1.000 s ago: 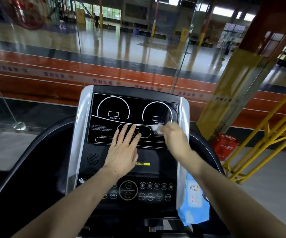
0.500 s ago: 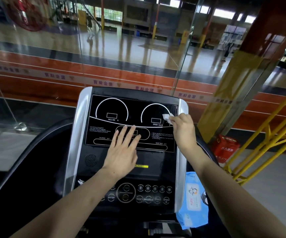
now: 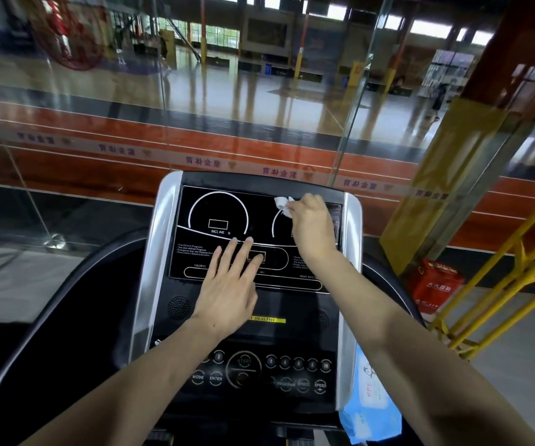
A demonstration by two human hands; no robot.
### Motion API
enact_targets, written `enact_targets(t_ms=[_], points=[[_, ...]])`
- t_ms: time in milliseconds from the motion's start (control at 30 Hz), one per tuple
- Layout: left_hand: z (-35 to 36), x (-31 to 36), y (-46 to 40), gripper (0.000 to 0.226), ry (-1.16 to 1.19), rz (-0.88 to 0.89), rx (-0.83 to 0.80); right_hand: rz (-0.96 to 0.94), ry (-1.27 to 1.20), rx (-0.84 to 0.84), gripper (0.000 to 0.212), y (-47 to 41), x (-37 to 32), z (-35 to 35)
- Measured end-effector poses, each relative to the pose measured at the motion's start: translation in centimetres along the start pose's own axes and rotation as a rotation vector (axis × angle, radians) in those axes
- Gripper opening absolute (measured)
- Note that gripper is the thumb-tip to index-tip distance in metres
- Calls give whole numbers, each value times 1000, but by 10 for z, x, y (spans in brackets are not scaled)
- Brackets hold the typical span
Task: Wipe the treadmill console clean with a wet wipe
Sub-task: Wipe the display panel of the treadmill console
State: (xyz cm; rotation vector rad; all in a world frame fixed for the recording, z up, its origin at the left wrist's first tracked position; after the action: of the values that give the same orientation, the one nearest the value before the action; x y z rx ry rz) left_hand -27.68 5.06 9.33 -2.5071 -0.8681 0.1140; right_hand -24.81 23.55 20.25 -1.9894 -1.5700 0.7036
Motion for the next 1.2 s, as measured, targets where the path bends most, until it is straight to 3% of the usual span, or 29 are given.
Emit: enact_targets(t_ms=[200,300,567,900,1200], points=[[4,0,-1,61,9,12,0,6,139,-44,24,12,64,-23],[5,-2,-1,61,19,12,-4,67,179,32,18,21,82,-36],[6,0,-9,60,32,17,-6,94,108,38,21,28,74,-28],[20,12,-1,62,13,60,0,-51,11,18,24,159,54,-10],[18,8,15,63,18,18,-10,-102,-2,-13,14,156,41,-17]])
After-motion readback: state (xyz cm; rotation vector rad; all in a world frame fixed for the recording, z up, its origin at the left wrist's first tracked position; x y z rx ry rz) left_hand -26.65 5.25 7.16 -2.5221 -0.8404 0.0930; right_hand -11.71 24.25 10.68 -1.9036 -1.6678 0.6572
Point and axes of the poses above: each hand's wrist, its own y-axis away from the middle knuckle, its own z-axis out of the palm, x = y × z, the point moved 4 cm from there along -y, towards the middle knuckle, and after that the axes turned 5 degrees about -z, right-handed, at the moved point
